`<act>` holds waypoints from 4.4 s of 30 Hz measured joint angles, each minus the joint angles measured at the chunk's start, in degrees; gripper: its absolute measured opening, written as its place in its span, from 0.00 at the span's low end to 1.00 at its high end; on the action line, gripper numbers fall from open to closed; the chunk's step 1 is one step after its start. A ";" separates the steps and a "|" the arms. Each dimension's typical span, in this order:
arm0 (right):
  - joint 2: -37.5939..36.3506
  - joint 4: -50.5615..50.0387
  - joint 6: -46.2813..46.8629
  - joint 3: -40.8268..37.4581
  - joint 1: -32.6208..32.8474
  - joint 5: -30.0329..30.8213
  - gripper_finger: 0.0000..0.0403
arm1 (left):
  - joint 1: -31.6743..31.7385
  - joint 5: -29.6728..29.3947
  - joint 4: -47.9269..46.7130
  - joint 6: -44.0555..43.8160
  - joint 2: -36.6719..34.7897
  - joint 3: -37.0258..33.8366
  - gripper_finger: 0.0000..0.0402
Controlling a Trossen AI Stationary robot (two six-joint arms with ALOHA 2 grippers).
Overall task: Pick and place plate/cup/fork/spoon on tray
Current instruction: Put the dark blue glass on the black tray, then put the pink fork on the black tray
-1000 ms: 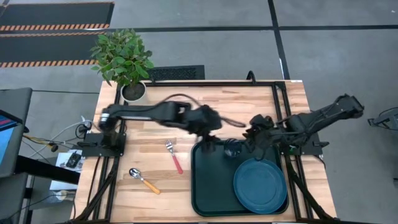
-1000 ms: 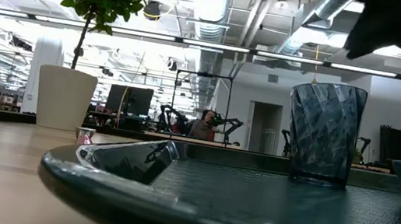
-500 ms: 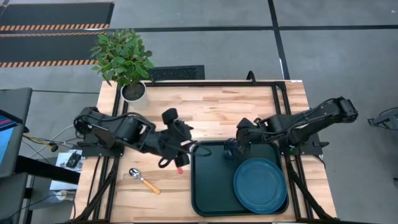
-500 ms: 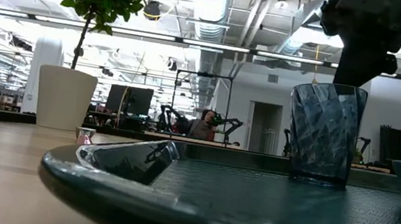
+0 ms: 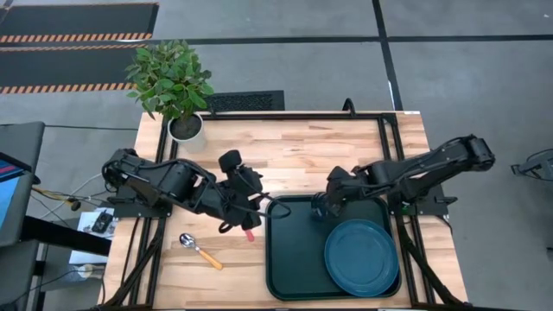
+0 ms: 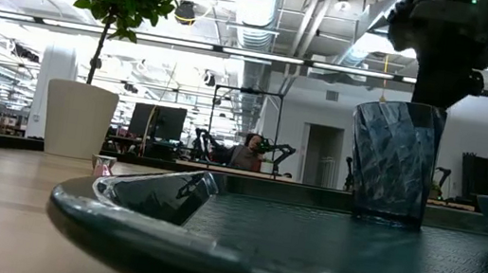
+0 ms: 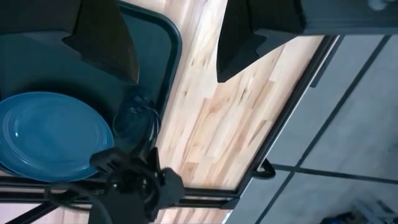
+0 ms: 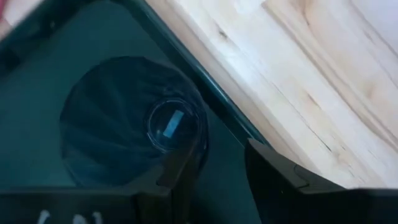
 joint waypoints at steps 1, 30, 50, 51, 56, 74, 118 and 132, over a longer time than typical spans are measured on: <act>0.60 -0.07 -0.04 0.00 0.00 -0.09 0.41 | 0.00 0.00 -0.05 -0.31 0.00 0.00 0.51; -3.08 -10.57 5.68 -0.11 -1.01 -1.22 0.02 | 0.00 -0.95 -3.07 -1.41 0.04 0.00 0.51; -14.15 -32.99 24.17 -0.67 4.17 1.41 0.01 | 0.00 -0.99 -3.76 -1.43 0.07 0.00 0.51; -15.10 -33.39 26.29 -1.25 5.15 1.76 0.01 | 0.00 -1.00 -3.76 -1.43 0.07 0.00 0.51; -19.16 -32.72 35.27 -6.05 9.96 1.77 0.01 | -0.05 -1.01 -3.74 -1.43 0.07 0.00 0.51; -21.39 -34.32 44.57 -9.33 16.79 0.46 0.11 | -0.25 -1.99 -3.66 -2.16 0.07 0.00 0.51; -26.40 -30.43 35.46 -1.04 16.76 4.30 0.49 | -4.82 -3.05 -15.18 -11.53 -0.03 -1.11 0.51; -26.20 -30.41 30.86 1.72 16.74 9.55 0.49 | -3.56 2.33 8.53 -41.82 -3.65 -44.18 0.51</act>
